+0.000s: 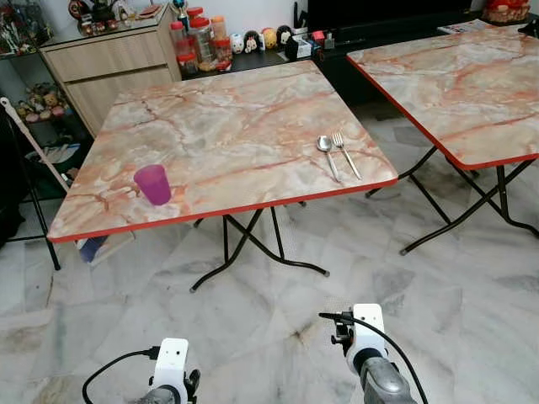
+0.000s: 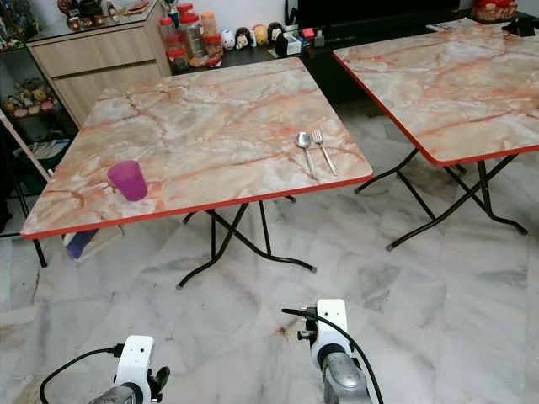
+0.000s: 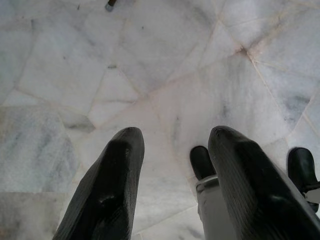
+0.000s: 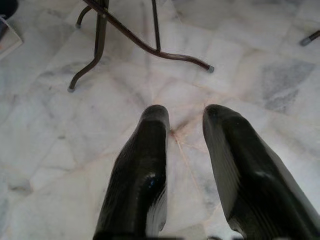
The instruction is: Setting the table
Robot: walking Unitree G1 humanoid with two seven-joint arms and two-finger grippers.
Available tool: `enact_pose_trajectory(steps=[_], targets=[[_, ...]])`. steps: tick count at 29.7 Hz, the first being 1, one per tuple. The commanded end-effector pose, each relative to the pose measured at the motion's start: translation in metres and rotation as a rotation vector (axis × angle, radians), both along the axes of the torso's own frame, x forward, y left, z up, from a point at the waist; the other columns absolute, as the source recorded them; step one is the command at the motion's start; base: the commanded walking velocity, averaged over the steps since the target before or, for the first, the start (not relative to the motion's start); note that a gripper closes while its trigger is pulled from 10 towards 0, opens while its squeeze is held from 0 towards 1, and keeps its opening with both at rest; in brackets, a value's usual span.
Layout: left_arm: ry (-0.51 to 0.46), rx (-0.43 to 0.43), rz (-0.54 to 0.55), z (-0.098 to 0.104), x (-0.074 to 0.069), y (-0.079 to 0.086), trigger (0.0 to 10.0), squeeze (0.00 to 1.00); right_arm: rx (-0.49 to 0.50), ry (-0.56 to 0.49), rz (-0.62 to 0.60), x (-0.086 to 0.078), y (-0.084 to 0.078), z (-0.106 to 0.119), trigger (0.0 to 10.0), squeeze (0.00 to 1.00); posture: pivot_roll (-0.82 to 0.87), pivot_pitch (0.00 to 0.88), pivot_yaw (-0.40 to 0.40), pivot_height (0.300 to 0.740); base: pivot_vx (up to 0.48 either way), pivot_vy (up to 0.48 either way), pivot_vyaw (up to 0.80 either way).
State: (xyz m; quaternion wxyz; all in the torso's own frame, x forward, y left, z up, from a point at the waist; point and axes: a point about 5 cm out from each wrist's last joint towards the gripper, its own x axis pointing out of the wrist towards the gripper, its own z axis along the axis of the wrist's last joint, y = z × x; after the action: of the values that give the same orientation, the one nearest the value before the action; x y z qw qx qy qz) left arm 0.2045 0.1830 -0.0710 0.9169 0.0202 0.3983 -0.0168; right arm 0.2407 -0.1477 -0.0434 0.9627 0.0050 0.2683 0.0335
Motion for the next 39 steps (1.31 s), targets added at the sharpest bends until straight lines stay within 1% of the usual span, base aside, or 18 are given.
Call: enact_pose_trajectory(steps=[1, 3, 5, 7, 8, 9, 10, 11, 12, 13, 14, 15, 16, 17, 18, 20, 25, 39], targets=[[0.009, 0.029, -0.007, 0.0, -0.003, 0.008, 10.0, 0.0, -0.022, -0.126, 0.052, 0.016, 0.008, 0.017, 10.0, 0.0, -0.1, 0.0, 0.121, 0.74, 0.24, 0.0, 0.0], [0.008, 0.031, -0.004, 0.0, -0.003, 0.01, 10.0, 0.0, -0.034, -0.185, 0.073, 0.022, 0.01, 0.025, 10.0, 0.0, -0.1, 0.0, 0.121, 0.74, 0.12, 0.0, 0.0], [0.007, 0.033, -0.001, 0.0, -0.003, 0.011, 10.0, 0.0, -0.069, -0.313, 0.159, 0.034, 0.018, 0.042, 10.0, 0.0, -0.09, 0.0, 0.119, 0.74, 0.0, 0.0, 0.0], [0.006, 0.034, -0.001, 0.0, -0.003, 0.011, 10.0, 0.0, -0.073, -0.373, 0.195, 0.04, 0.024, 0.052, 10.0, 0.0, -0.09, 0.0, 0.119, 0.74, 0.24, 0.0, 0.0], [0.005, 0.036, 0.001, 0.0, -0.003, 0.012, 10.0, 0.0, -0.056, -0.442, 0.203, 0.048, 0.029, 0.064, 10.0, 0.0, -0.09, 0.0, 0.121, 0.74, 0.244, 0.0, 0.0], [0.006, 0.041, 0.001, 0.0, -0.003, 0.013, 10.0, 0.0, -0.034, -0.5, 0.199, 0.054, 0.033, 0.075, 10.0, 0.0, -0.09, 0.0, 0.122, 0.74, 0.24, 0.0, 0.0], [0.006, 0.041, 0.001, 0.0, -0.003, 0.013, 10.0, 0.0, -0.034, -0.5, 0.199, 0.054, 0.033, 0.075, 10.0, 0.0, -0.09, 0.0, 0.122, 0.74, 0.24, 0.0, 0.0], [0.007, 0.044, 0.0, 0.0, -0.003, 0.013, 10.0, 0.0, -0.03, -0.526, 0.196, 0.057, 0.034, 0.08, 10.0, 0.0, -0.09, 0.0, 0.122, 0.74, 0.24, 0.0, 0.0], [0.008, 0.048, 0.0, 0.0, -0.004, 0.014, 10.0, 0.0, -0.041, -0.633, 0.185, 0.068, 0.04, 0.102, 10.0, 0.0, -0.09, 0.0, 0.124, 0.74, 0.0, 0.0, 0.0], [0.008, 0.048, 0.0, 0.0, -0.004, 0.014, 10.0, 0.0, -0.041, -0.633, 0.185, 0.068, 0.04, 0.102, 10.0, 0.0, -0.09, 0.0, 0.124, 0.74, 0.0, 0.0, 0.0], [0.008, 0.049, 0.002, 0.0, -0.003, 0.014, 10.0, 0.0, -0.034, -0.693, 0.172, 0.075, 0.044, 0.116, 10.0, 0.0, -0.09, 0.0, 0.125, 0.74, 0.244, 0.0, 0.0], [0.008, 0.049, 0.003, 0.0, -0.003, 0.014, 10.0, 0.0, -0.012, -0.728, 0.161, 0.078, 0.047, 0.125, 10.0, 0.0, -0.09, 0.0, 0.126, 0.74, 0.255, 0.0, 0.0], [0.008, 0.049, 0.003, 0.0, -0.003, 0.014, 10.0, 0.0, -0.012, -0.728, 0.161, 0.078, 0.047, 0.125, 10.0, 0.0, -0.09, 0.0, 0.126, 0.74, 0.255, 0.0, 0.0], [0.005, 0.05, 0.006, 0.0, -0.003, 0.014, 10.0, 0.0, -0.013, -0.765, 0.165, 0.084, 0.052, 0.137, 10.0, 0.0, -0.09, 0.0, 0.125, 0.74, 0.274, 0.0, 0.0], [0.005, 0.05, 0.006, 0.0, -0.003, 0.014, 10.0, 0.0, -0.013, -0.765, 0.165, 0.084, 0.052, 0.137, 10.0, 0.0, -0.09, 0.0, 0.125, 0.74, 0.274, 0.0, 0.0], [0.003, 0.049, 0.015, 0.0, -0.003, 0.013, 10.0, 0.0, 0.028, -0.788, 0.166, 0.087, 0.056, 0.145, 10.0, 0.0, -0.09, 0.0, 0.123, 0.74, 0.3, 0.0, 0.0], [0.0, 0.046, 0.015, 0.001, -0.001, 0.011, 10.0, 0.0, 0.02, -0.779, 0.174, 0.092, 0.059, 0.147, 10.0, 0.0, -0.09, 0.0, 0.12, 0.74, 0.33, 0.0, -0.77], [0.0, 0.045, 0.02, 0.001, 0.0, 0.01, 10.0, 0.0, 0.045, -0.783, 0.13, 0.095, 0.058, 0.153, 10.0, 0.0, -0.09, 0.0, 0.123, 0.74, 0.347, 0.0, 0.0]])
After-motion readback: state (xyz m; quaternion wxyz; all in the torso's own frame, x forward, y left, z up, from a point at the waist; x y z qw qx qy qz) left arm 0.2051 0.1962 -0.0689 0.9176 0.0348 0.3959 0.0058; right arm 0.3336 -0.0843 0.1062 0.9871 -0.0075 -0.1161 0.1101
